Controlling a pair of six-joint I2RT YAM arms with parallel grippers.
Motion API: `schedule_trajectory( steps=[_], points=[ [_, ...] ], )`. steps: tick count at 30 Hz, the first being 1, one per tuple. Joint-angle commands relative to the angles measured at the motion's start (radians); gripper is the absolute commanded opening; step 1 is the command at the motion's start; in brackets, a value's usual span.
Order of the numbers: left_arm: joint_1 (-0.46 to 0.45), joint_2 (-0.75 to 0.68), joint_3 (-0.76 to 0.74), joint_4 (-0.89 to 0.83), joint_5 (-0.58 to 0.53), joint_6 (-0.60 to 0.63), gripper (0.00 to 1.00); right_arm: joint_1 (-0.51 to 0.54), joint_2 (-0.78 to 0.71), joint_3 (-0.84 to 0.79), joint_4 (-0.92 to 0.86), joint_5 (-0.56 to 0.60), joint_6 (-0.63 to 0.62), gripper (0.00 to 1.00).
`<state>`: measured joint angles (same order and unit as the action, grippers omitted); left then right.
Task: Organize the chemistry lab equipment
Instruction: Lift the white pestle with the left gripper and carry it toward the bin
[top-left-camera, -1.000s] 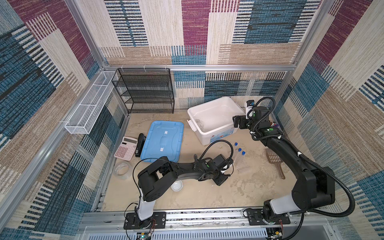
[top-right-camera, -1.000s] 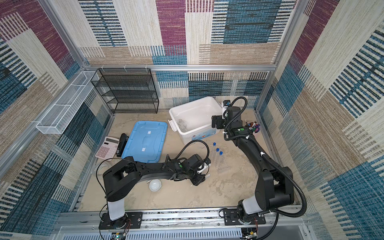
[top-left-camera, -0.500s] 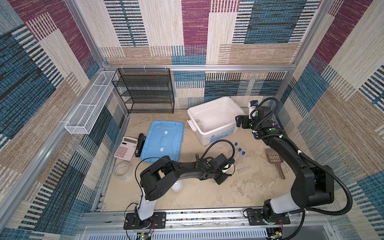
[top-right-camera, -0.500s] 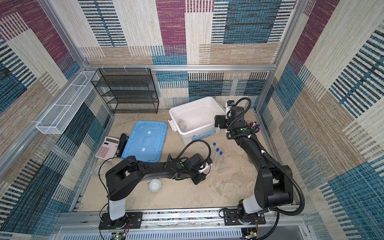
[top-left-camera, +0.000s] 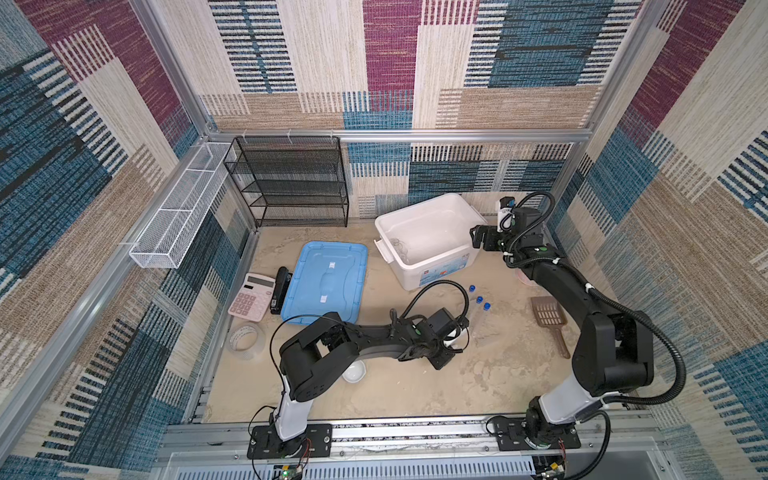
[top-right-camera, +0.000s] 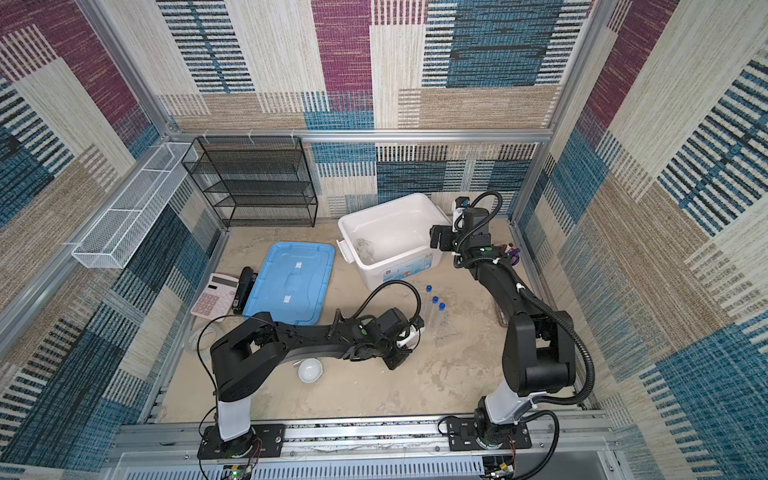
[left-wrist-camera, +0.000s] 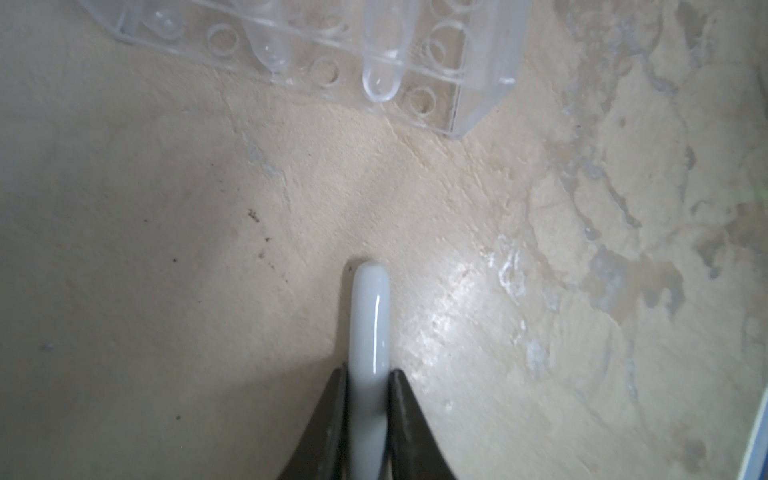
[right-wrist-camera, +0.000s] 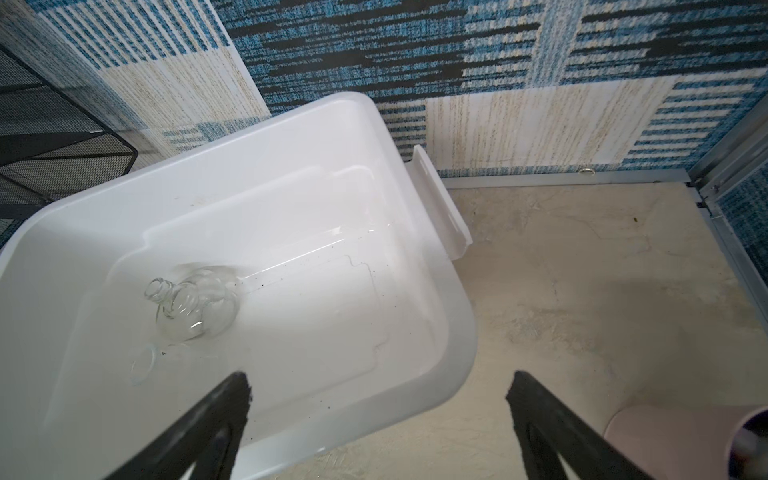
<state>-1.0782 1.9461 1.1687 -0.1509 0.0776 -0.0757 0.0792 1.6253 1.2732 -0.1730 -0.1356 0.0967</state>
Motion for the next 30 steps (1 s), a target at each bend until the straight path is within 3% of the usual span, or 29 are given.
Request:
schedule_trajectory(
  steps=[1,15,25,30],
  points=[
    [0.0,-0.001,-0.019,-0.101,-0.016,0.014,0.18,-0.008,0.03,0.027,0.022,-0.03,0.014,0.99],
    [0.002,-0.081,-0.072,-0.067,-0.069,0.001,0.11,-0.031,0.105,0.072,0.003,-0.11,-0.005,1.0],
    [0.005,-0.189,-0.119,-0.027,-0.088,-0.018,0.1,-0.052,0.15,0.109,-0.011,-0.192,-0.027,0.94],
    [0.009,-0.251,-0.142,-0.033,-0.117,-0.028,0.09,-0.053,0.172,0.139,-0.04,-0.225,-0.055,0.86]
  ],
)
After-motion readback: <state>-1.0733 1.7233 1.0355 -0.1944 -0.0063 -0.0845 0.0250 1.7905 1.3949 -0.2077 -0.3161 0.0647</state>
